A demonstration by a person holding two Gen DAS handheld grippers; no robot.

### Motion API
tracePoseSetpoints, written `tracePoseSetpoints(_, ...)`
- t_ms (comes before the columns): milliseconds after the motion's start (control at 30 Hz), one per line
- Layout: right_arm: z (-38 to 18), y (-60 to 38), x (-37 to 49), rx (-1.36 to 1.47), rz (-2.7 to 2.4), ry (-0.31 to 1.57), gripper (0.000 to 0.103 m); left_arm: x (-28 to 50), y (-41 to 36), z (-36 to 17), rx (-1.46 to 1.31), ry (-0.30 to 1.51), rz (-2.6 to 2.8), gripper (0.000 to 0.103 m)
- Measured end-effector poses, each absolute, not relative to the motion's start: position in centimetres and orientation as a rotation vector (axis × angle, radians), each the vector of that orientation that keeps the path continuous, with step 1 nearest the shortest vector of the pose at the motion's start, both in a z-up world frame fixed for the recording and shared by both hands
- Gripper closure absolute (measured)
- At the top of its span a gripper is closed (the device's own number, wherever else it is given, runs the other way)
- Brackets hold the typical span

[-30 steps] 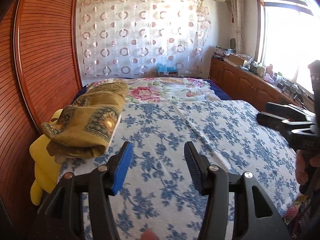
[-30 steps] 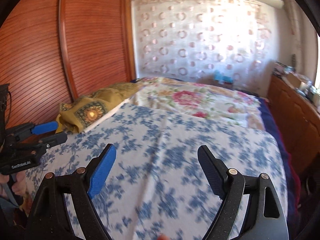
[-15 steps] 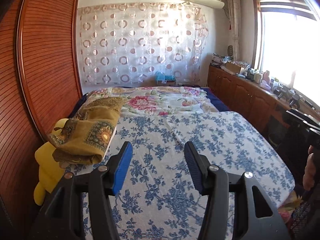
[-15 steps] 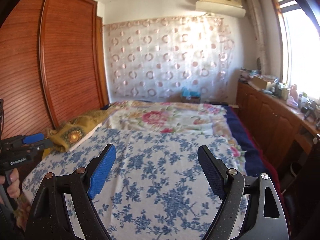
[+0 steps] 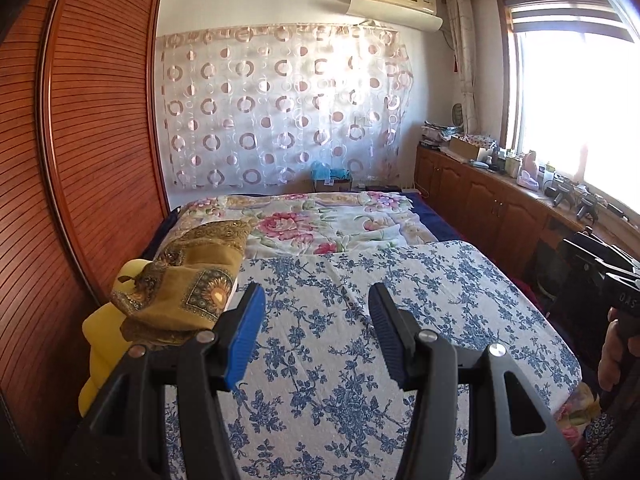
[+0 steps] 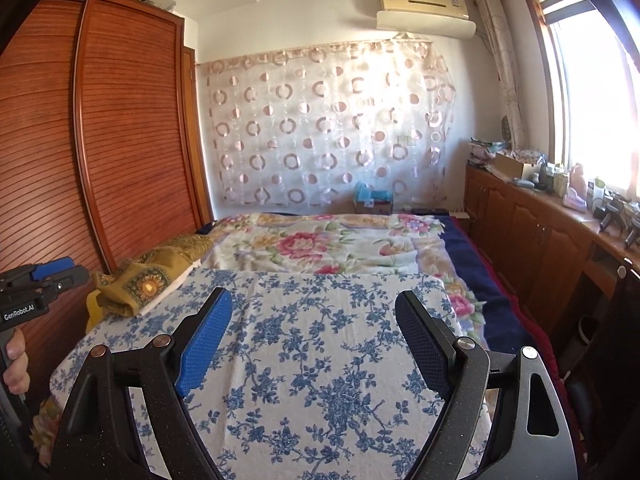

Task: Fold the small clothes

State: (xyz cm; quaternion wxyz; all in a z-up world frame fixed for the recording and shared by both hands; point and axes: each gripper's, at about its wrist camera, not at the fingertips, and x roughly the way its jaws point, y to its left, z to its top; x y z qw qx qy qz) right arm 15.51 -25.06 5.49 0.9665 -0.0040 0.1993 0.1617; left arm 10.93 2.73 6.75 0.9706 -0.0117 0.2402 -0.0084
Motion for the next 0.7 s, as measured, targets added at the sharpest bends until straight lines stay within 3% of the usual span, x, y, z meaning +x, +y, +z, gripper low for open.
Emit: tracePoseSetpoints(700,5.79,-25.17,15.35,-0.019,0.318,0.399,0.017,10.55,2.83,6.73,-0.018,0.468,-0.002,0.05)
